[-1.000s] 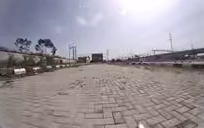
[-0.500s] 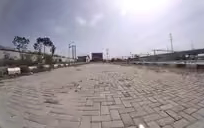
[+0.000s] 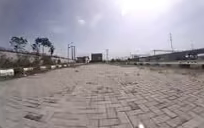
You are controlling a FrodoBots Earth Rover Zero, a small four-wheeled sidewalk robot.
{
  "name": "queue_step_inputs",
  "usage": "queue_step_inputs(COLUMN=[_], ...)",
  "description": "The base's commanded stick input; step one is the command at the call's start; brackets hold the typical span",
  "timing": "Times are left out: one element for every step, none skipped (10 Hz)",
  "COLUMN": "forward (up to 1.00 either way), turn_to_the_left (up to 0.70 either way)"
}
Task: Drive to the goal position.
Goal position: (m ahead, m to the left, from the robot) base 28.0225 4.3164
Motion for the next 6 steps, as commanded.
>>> queue_step_inputs(forward=[1.0,1.0,1.0,1.0,1.0,1.0], turn_to_the_left=[0.0,0.0,0.0,0.0,0.0,0.0])
